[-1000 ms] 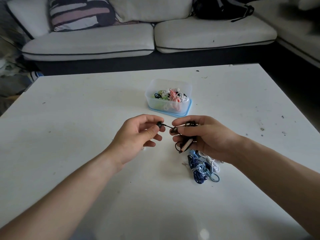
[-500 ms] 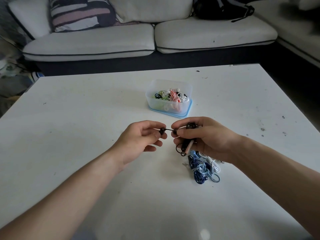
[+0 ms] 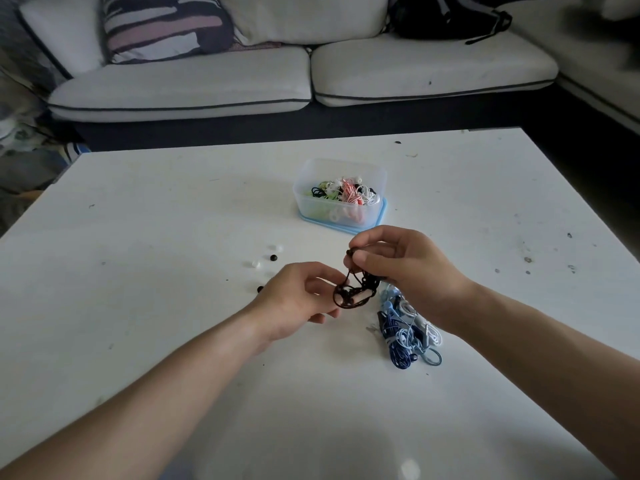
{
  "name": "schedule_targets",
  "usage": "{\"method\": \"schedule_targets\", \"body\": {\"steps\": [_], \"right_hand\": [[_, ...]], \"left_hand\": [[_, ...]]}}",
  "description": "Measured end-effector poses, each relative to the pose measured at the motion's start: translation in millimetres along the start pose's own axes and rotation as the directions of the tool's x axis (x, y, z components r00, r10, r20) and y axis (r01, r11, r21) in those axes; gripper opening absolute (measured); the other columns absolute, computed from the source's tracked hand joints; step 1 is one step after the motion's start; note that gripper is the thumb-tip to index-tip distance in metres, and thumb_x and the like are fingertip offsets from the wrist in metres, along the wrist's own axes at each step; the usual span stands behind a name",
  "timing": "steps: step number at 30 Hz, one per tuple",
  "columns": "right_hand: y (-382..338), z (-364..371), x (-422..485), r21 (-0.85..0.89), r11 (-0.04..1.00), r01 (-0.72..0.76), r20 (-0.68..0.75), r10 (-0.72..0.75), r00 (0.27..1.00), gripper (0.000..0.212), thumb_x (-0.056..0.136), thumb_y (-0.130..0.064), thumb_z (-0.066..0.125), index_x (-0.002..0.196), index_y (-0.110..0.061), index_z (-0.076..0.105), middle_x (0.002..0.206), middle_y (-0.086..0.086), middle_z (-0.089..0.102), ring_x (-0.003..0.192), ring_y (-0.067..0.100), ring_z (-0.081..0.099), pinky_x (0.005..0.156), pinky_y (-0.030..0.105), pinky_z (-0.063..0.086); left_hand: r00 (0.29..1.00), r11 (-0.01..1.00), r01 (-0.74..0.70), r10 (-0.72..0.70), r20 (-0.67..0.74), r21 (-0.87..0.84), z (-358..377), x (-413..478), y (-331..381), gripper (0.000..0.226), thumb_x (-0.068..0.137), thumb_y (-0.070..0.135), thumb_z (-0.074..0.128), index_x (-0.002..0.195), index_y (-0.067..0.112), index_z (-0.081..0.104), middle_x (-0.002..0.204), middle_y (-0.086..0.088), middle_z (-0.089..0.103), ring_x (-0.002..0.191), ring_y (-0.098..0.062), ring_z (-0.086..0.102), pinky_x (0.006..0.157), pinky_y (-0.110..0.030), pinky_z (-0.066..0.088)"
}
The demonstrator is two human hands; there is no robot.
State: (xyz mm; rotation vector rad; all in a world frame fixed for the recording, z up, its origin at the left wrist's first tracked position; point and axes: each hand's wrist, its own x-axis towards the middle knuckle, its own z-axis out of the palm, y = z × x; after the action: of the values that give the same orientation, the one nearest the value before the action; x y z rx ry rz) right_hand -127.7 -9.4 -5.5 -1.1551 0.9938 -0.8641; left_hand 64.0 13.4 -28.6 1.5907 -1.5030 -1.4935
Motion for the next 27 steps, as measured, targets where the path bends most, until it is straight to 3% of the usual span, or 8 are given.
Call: {"method": "schedule_targets", "body": {"steps": [3,5,8,11,17,27], "right_hand": [[2,-1,1,0.01,1.0,0.012,-0.042,-0.012,0.999,0.007,0.091,-0.005,0.066,0.095,-0.01,0.068,0.087,0.01,0.076,0.082,0.015,0.07,0.074,0.021,0.053],[3,-2,2,0.053,0.999,-0.004,-0.064,0.008,0.998,0.005,0.092,-0.006,0.066,0.094,-0.01,0.068,0.083,0.011,0.074,0.078,0.017,0.068,0.072,0.025,0.052],[3,-3,4,0.137,0.99,-0.042,-0.092,0.055,0.994,0.006,0.093,-0.005,0.063,0.094,-0.009,0.068,0.076,0.01,0.069,0.074,0.022,0.065,0.068,0.03,0.054],[5,-3,5,0.173,0.983,-0.067,-0.1,0.085,0.991,0.006,0.093,-0.003,0.064,0.097,-0.006,0.068,0.075,0.011,0.066,0.069,0.023,0.062,0.065,0.029,0.055],[7,-1,6,0.149,0.983,-0.104,-0.087,0.118,0.989,0.008,0.091,-0.002,0.065,0.096,-0.005,0.07,0.075,0.009,0.065,0.062,0.02,0.054,0.06,0.026,0.05],[6,-2,6,0.127,0.983,-0.132,-0.084,0.143,0.986,0.007,0.09,-0.002,0.067,0.092,-0.007,0.071,0.076,0.01,0.067,0.061,0.018,0.053,0.063,0.027,0.047]], "left_hand": [[0.998,0.995,-0.018,0.012,0.055,0.097,-3,3,-4,0.022,0.088,0.003,0.064,0.103,0.018,0.067,0.091,-0.002,0.076,0.079,-0.014,0.069,0.066,-0.023,0.052],[1.0,0.983,-0.006,0.003,0.019,0.183,-13,7,-7,0.02,0.09,0.002,0.06,0.101,0.017,0.067,0.09,0.0,0.076,0.075,-0.014,0.069,0.061,-0.02,0.051],[0.973,0.943,0.043,0.036,-0.229,0.33,-44,17,-17,0.019,0.089,0.002,0.06,0.093,0.018,0.068,0.081,0.001,0.072,0.068,-0.02,0.069,0.052,-0.016,0.046],[0.922,0.819,0.165,0.07,-0.38,0.55,-77,21,-34,0.02,0.083,0.007,0.064,0.085,0.026,0.069,0.082,0.007,0.068,0.072,-0.012,0.065,0.06,-0.021,0.048],[0.933,0.785,0.248,-0.035,-0.358,0.567,-84,26,-50,0.022,0.071,0.011,0.075,0.079,0.029,0.066,0.079,0.01,0.067,0.078,-0.013,0.066,0.072,-0.03,0.055],[0.919,0.791,0.28,-0.058,-0.39,0.544,-80,26,-46,0.024,0.074,0.006,0.067,0.084,0.027,0.065,0.084,0.009,0.067,0.077,-0.008,0.063,0.061,-0.023,0.048]]}}
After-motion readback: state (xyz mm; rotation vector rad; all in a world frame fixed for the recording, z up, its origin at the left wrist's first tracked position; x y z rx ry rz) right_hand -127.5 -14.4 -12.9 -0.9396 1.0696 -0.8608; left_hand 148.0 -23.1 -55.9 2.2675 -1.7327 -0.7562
